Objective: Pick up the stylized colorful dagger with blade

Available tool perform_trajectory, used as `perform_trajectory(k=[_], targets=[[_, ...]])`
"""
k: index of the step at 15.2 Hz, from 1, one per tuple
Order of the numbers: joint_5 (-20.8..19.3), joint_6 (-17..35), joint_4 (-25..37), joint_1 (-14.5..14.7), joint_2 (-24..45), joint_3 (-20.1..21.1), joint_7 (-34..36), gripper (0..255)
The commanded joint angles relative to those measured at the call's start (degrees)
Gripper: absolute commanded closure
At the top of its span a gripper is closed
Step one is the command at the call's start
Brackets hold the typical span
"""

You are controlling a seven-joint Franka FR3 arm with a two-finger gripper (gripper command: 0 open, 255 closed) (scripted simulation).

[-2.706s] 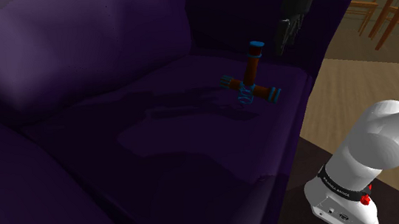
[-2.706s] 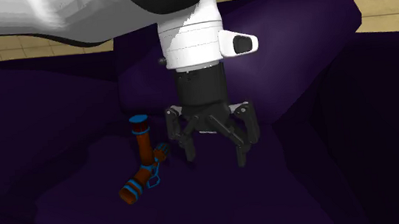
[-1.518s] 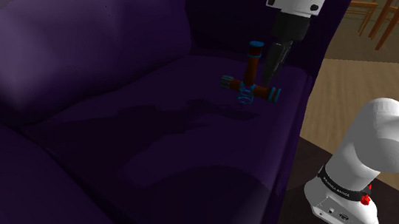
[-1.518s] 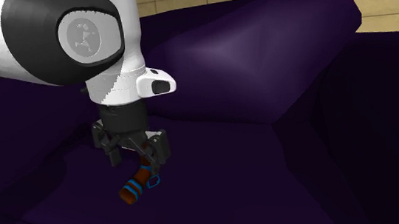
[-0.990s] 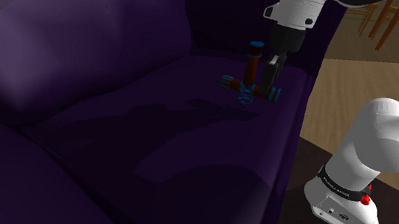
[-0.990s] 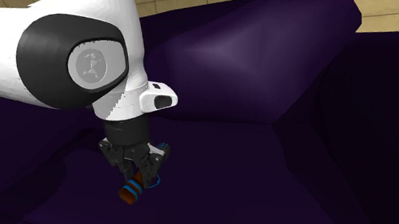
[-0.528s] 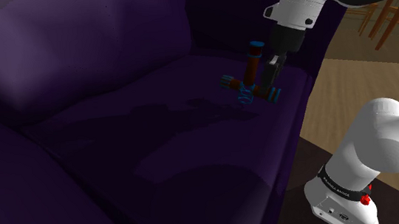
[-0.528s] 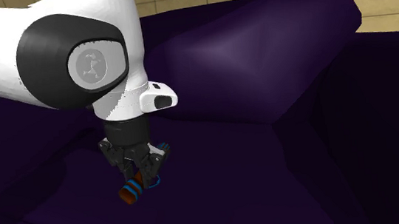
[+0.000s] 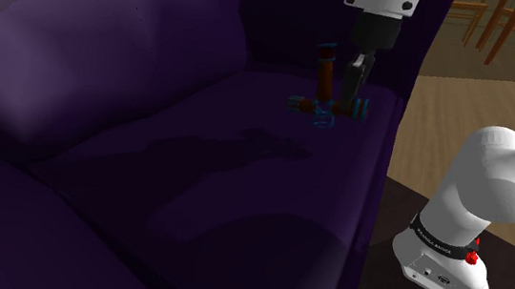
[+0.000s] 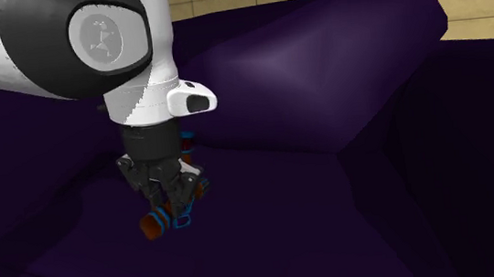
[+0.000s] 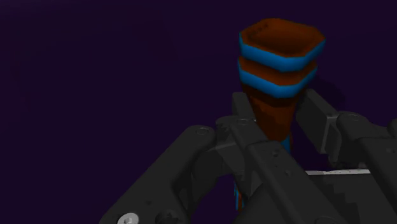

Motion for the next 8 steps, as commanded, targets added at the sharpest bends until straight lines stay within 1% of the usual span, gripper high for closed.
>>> perform_trajectory(k=[1,8], targets=[[-0.2,-1.4,1.9,-0.1,0.5,-0.2,0.2,255],[-0.8,-5.9,8.4,-0.3,2.4,-0.8,0.9,255]])
